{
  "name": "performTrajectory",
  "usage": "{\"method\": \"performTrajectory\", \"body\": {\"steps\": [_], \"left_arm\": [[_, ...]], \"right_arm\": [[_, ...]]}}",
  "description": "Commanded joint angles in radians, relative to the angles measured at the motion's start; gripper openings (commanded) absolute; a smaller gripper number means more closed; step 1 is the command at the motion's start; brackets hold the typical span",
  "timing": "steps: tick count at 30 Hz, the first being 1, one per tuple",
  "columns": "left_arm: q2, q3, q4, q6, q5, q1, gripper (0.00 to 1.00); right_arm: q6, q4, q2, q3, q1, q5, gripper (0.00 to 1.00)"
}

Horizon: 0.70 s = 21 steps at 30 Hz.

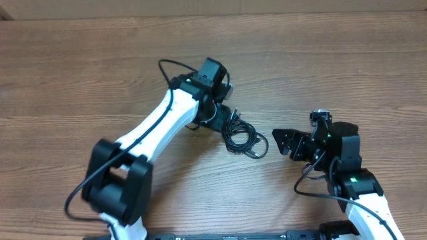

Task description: Untangle cables

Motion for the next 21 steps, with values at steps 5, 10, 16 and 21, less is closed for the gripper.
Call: {"method": "performTrajectory", "body": {"steps": [5, 10, 16, 21], "left_arm": [[0.104, -0.002, -0.003, 0.039, 0.090, -0.006, 0.38], [0.110, -0.002, 0.025, 0.110, 0.166, -0.010, 0.40], [0.111, -0.002, 0.029, 0.235, 0.165, -0.021, 0.47], [0.131, -0.002, 0.060, 0.309, 0.161, -0.022, 0.47]], "right_arm": [[0.001, 0.007, 0.021, 0.029, 0.005, 0.014, 0.78], [0.001, 0.006, 0.021, 0.029, 0.005, 0.014, 0.78], [0.001, 0.005, 0.021, 0.029, 0.005, 0.014, 0.78], [0.001, 0.005, 0.021, 0.029, 0.005, 0.014, 0.78]]}}
